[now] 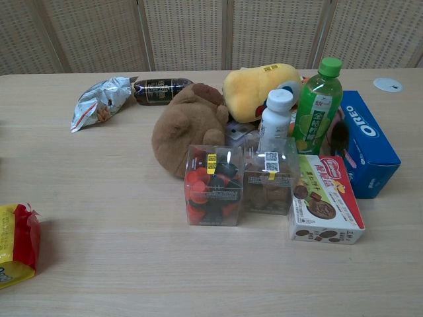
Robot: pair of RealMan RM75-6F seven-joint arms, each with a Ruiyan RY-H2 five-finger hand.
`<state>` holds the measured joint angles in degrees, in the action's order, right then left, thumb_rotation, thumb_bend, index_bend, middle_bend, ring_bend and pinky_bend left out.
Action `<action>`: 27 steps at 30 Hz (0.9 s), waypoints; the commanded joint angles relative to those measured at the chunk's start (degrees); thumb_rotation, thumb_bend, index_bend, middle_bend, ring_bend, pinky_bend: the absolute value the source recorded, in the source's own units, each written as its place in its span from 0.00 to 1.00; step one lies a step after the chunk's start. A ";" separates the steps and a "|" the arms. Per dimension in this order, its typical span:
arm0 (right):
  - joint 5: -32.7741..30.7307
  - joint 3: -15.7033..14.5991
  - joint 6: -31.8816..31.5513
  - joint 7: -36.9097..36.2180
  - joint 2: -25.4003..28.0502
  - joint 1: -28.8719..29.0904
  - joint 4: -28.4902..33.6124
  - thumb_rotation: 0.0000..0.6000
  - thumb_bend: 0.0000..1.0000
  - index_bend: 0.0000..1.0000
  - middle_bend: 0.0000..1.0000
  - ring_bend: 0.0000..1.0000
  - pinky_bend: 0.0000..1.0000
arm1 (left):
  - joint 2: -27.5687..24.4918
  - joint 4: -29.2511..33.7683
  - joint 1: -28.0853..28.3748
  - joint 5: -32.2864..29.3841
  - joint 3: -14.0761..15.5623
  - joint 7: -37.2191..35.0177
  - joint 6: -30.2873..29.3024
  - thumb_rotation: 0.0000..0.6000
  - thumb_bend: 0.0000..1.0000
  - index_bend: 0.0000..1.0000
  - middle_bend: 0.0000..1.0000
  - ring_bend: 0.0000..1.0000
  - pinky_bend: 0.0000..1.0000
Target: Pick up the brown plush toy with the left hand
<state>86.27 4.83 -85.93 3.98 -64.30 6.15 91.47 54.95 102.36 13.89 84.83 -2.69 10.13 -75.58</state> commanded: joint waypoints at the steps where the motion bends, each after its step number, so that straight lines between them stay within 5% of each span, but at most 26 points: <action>1: 0.06 -0.02 -0.10 0.07 0.17 -0.08 0.13 0.98 0.20 0.00 0.00 0.00 0.00 | 0.83 -1.52 1.68 0.33 -0.56 2.50 1.66 0.97 0.27 0.00 0.00 0.00 0.00; 13: 0.02 -0.40 -2.05 -0.03 1.21 -1.80 0.85 0.98 0.20 0.00 0.00 0.00 0.00 | 12.06 -15.37 14.60 6.43 -2.61 13.76 12.54 0.99 0.26 0.00 0.00 0.00 0.00; 17: -0.55 -0.45 -3.25 -0.37 2.04 -3.01 0.97 0.98 0.20 0.00 0.00 0.00 0.00 | 17.96 -21.71 19.14 8.67 -3.07 12.58 15.13 1.00 0.24 0.00 0.00 0.00 0.00; 27: -1.85 -0.31 -4.85 -0.67 3.74 -4.99 1.45 0.97 0.20 0.00 0.00 0.00 0.00 | 31.69 -38.67 28.07 13.91 -2.93 2.18 15.55 0.92 0.00 0.00 0.00 0.00 0.00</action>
<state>84.47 4.50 -90.73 3.32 -60.59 1.20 92.87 83.10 67.67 39.29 96.84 -5.69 15.98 -59.81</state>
